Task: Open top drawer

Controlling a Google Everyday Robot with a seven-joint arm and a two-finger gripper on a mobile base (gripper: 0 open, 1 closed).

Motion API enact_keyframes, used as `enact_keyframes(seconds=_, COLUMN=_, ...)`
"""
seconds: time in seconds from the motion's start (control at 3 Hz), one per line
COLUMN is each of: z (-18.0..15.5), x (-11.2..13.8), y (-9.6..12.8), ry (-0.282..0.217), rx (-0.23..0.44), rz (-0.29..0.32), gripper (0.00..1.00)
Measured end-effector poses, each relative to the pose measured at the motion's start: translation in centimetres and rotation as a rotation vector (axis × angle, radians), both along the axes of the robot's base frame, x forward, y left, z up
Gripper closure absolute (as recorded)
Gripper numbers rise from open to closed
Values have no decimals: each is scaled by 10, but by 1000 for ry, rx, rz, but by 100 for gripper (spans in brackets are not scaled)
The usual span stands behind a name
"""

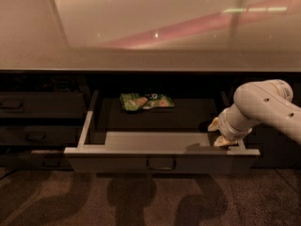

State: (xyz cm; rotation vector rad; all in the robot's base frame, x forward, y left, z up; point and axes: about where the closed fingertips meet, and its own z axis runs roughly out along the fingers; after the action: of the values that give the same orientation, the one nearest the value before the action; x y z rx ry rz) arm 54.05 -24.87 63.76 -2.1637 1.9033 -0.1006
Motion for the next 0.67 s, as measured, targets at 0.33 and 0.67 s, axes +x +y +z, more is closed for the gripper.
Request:
enact_keyframes(seconds=0.33, z=-6, x=-16, y=-5, ry=-22, rx=-25, rz=-25, gripper=0)
enact_keyframes(seconds=0.67, z=-20, x=-34, y=-15, ry=-60, rx=-38, rz=-87, gripper=0)
